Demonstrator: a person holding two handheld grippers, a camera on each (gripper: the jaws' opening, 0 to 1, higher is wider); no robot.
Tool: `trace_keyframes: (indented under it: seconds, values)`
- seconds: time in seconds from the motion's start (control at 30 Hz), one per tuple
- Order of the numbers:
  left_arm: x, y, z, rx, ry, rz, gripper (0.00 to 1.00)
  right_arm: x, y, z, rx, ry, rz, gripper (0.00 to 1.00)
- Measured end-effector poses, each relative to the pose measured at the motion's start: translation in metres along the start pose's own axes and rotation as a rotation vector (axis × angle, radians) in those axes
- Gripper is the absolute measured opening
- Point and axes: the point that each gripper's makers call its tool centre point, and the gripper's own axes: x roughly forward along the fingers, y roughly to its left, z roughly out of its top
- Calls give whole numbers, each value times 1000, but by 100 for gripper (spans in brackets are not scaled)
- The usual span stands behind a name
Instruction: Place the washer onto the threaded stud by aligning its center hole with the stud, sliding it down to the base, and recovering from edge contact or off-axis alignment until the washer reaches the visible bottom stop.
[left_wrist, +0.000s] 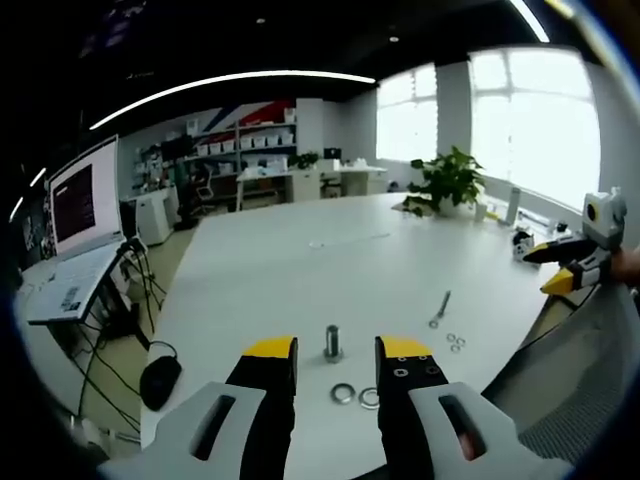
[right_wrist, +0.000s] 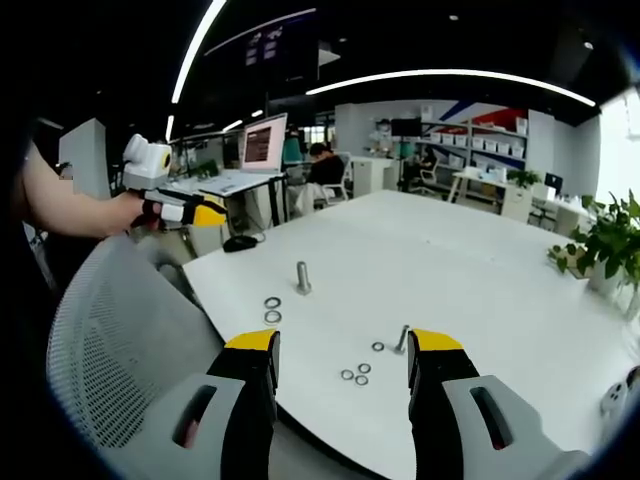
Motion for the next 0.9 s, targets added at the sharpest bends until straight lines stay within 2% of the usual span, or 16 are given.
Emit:
trace_keyframes:
  seconds: [0.5,0.9]
  values:
    - [-4,3,-1,-21,-1,25,29,-1,-1,5,0,-25,-4,54]
    - [-3,5,-10,-22,45,34,29,0,1,6,10,-29,0,54]
